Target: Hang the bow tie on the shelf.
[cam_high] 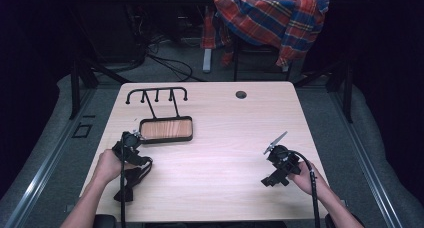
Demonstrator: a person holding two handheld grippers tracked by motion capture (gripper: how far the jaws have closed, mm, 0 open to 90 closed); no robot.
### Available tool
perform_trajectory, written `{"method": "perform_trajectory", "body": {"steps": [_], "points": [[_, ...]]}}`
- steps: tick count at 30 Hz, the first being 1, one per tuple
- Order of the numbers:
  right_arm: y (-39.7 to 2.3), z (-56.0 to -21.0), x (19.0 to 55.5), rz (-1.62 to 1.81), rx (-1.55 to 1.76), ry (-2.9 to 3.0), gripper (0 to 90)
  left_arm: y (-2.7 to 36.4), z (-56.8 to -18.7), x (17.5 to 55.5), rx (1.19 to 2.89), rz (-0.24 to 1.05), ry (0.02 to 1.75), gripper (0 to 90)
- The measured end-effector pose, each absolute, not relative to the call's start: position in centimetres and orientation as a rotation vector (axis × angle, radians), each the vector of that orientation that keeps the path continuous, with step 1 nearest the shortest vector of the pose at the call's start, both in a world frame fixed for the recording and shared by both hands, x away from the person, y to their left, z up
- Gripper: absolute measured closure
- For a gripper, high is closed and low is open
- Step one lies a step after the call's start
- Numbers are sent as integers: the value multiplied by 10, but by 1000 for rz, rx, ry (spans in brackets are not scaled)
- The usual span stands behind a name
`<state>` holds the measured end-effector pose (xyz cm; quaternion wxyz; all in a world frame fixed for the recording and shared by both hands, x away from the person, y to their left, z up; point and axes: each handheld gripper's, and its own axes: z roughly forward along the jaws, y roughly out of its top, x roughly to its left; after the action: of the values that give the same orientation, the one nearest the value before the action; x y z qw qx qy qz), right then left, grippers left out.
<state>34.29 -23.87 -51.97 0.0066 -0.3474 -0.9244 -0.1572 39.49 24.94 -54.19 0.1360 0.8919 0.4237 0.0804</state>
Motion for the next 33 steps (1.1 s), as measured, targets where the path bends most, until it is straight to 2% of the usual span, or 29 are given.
{"method": "perform_trajectory", "body": {"steps": [5,11,15,33], "points": [[-241,-521,344,-506,-1104,-2877,158,248,-546,394,2614,209,1215,618],[-240,-520,344,-503,-1108,-2886,161,245,-547,392,2673,244,1187,792],[-239,-519,342,-484,-1088,-2903,159,245,-547,389,2684,259,1180,873],[-242,-516,342,-527,-1106,-2903,157,255,-524,376,2546,334,1193,888]]}}
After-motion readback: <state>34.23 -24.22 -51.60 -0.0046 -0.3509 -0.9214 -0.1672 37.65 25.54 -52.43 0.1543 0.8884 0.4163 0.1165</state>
